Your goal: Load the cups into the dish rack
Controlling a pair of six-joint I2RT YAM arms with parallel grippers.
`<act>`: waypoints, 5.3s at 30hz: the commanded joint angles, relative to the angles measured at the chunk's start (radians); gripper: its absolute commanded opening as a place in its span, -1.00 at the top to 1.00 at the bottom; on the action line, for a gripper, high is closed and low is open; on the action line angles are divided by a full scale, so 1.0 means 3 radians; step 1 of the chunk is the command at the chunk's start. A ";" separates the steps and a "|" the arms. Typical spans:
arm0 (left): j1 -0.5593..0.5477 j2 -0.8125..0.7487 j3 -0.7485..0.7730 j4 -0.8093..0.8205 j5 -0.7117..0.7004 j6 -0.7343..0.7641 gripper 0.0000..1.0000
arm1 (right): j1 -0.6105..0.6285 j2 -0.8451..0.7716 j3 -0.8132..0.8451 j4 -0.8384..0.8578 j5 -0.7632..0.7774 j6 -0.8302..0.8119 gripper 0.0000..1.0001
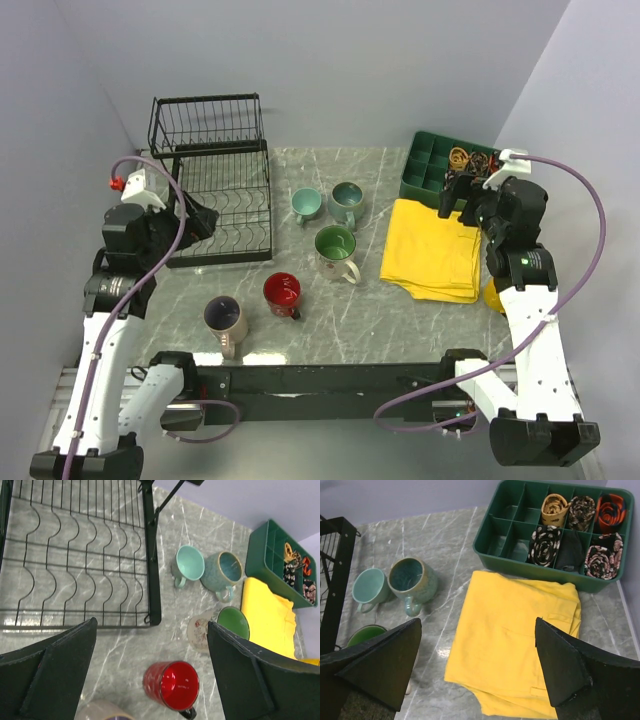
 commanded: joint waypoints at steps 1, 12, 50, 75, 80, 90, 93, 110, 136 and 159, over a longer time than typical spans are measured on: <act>0.0016 -0.0141 0.0033 -0.0203 0.0086 -0.0075 -0.93 | 0.0015 0.0019 0.0179 -0.0045 -0.0190 0.0014 -1.00; 0.0016 -0.0106 0.0013 -0.0571 -0.0006 -0.0223 -0.93 | 0.0281 -0.0125 -0.0097 0.0103 -0.1944 -0.0768 -1.00; -0.0224 0.0150 -0.0452 -0.2167 -0.0303 -0.0505 -0.25 | 0.0424 0.0357 -0.0388 -0.0245 -0.3028 -0.1464 -1.00; -0.0858 0.0631 -0.0744 -0.1844 -0.0717 -0.0873 0.43 | 0.0435 0.0392 -0.0250 -0.0577 -0.3084 -0.1632 -1.00; -0.0863 0.0518 -0.0637 -0.1844 -0.0768 -0.0893 0.95 | 0.0532 0.0566 -0.0041 -0.0894 -0.3043 -0.1791 -1.00; -0.0960 0.0252 0.0268 -0.1968 -0.0845 -0.0623 0.98 | 0.0940 0.1057 0.0864 -0.1718 -0.2676 -0.2027 -1.00; -0.1118 0.0313 0.0620 -0.1723 -0.0779 -0.0525 0.98 | 0.1150 0.1215 0.1166 -0.1688 -0.2563 -0.1807 -1.00; -0.2392 0.3002 0.3290 -0.1369 -0.1602 -0.0648 0.98 | 0.1825 0.1850 0.2308 -0.1335 -0.0544 -0.0390 -1.00; -0.2535 0.3484 0.3822 -0.1231 -0.1448 -0.0806 0.98 | 0.2066 0.2315 0.2266 -0.1063 0.0817 -0.0047 0.35; -0.2091 0.2431 0.2514 0.0006 0.0157 -0.1113 -0.56 | 0.1223 0.1671 0.1862 -0.0706 -0.1018 0.0091 1.00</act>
